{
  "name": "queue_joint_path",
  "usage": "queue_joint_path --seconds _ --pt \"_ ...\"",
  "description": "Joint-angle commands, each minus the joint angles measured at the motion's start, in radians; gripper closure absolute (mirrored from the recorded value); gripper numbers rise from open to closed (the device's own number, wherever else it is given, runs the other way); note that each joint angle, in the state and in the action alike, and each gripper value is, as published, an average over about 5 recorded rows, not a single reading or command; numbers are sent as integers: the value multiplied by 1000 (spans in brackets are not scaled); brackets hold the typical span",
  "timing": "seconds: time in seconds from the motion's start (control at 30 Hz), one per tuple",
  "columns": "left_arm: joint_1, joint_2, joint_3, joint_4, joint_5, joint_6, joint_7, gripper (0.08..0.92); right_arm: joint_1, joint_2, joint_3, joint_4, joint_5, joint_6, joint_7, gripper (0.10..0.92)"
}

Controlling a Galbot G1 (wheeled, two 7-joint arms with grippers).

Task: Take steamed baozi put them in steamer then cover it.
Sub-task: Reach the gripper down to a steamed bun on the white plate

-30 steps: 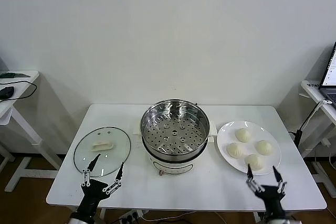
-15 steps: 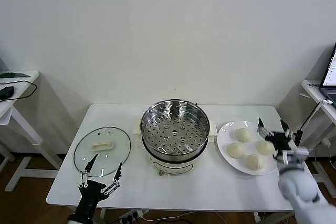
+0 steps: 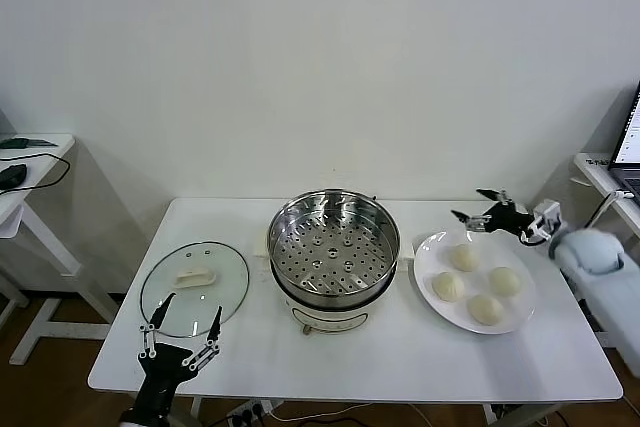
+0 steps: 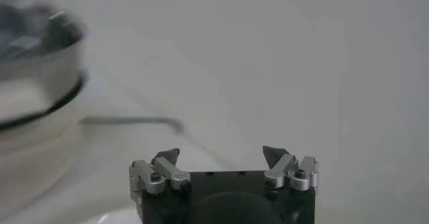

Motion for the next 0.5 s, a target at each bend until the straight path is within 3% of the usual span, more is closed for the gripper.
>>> queue_joint_path --seconds 0.03,0.27,0.5 --pt "6 -4 -10 -7 -1 -3 -7 177 280 -10 -274 -152 -267 3 -346 203" --pt "24 -12 -19 -25 -1 -5 -12 177 347 120 -308 -286 -537 67 -402 203" --pt "27 -20 -18 -26 0 -6 -14 177 345 226 -300 -401 -651 116 -367 203"
